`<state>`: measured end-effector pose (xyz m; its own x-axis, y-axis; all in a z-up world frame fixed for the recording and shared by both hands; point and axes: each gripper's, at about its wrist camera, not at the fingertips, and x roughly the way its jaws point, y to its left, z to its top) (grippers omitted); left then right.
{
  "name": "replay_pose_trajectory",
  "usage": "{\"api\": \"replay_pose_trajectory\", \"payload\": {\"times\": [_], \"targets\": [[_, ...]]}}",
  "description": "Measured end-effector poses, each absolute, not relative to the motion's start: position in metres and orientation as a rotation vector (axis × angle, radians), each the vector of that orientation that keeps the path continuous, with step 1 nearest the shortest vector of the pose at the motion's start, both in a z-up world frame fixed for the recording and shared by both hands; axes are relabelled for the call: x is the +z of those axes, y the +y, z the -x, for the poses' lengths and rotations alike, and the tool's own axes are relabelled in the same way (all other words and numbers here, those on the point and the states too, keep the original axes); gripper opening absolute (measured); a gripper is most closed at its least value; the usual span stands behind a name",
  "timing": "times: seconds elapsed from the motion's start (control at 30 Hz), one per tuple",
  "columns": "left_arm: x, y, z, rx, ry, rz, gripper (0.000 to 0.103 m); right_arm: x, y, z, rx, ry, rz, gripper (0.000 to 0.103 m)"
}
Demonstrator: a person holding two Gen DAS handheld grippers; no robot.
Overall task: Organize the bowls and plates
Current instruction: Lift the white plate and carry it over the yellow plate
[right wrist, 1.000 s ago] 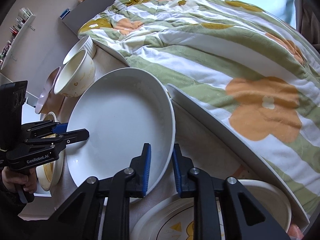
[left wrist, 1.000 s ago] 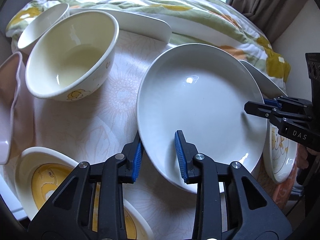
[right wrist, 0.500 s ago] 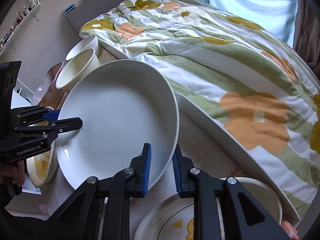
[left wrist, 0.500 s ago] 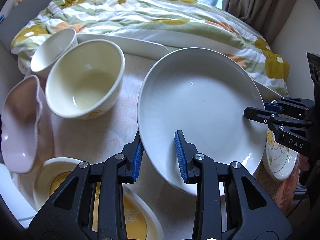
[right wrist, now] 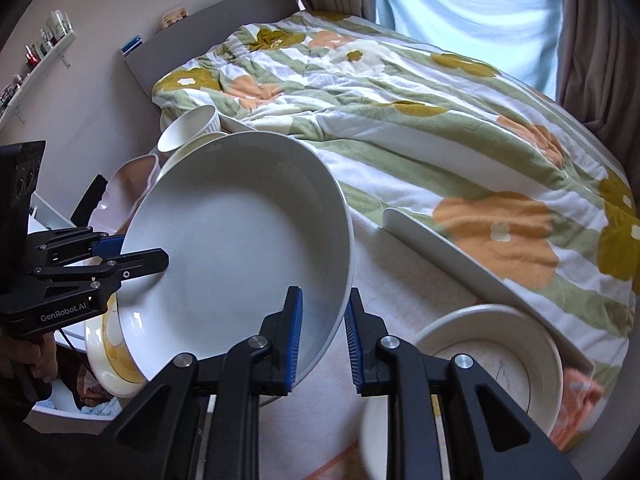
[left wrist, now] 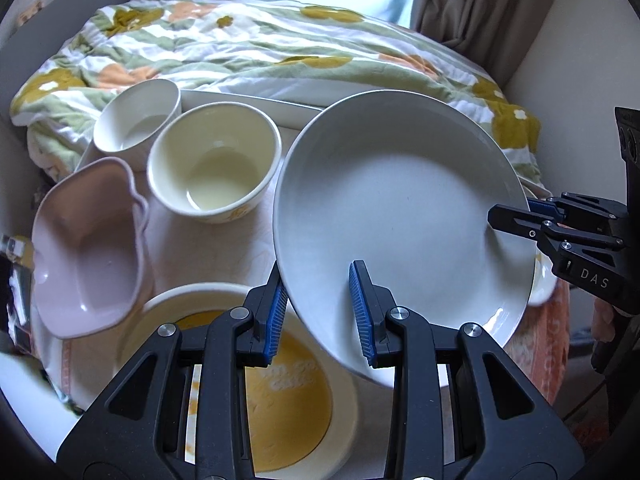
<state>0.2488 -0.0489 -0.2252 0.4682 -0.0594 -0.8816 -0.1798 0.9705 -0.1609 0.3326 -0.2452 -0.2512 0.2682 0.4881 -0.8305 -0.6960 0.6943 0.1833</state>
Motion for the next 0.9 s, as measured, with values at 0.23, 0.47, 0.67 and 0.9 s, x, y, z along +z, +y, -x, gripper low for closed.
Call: {"api": "replay_pose_trajectory", "payload": {"times": [0.23, 0.47, 0.67, 0.9], "targets": [[-0.212, -0.016, -0.199, -0.051, 1.086, 0.187, 0.028, -0.236, -0.223, -0.260, 0.665, 1.019, 0.133, 0.019], [-0.220, 0.026, -0.154, -0.133, 1.105, 0.113, 0.028, -0.251, -0.189, -0.197, 0.561, 1.049, 0.015, 0.019], [-0.239, 0.049, -0.134, -0.156, 1.130, 0.088, 0.028, -0.275, -0.166, -0.157, 0.499, 1.085, -0.040, 0.019], [-0.263, 0.055, -0.127, -0.213, 1.141, 0.099, 0.028, -0.288, -0.158, -0.148, 0.421, 1.082, -0.041, 0.019]]}}
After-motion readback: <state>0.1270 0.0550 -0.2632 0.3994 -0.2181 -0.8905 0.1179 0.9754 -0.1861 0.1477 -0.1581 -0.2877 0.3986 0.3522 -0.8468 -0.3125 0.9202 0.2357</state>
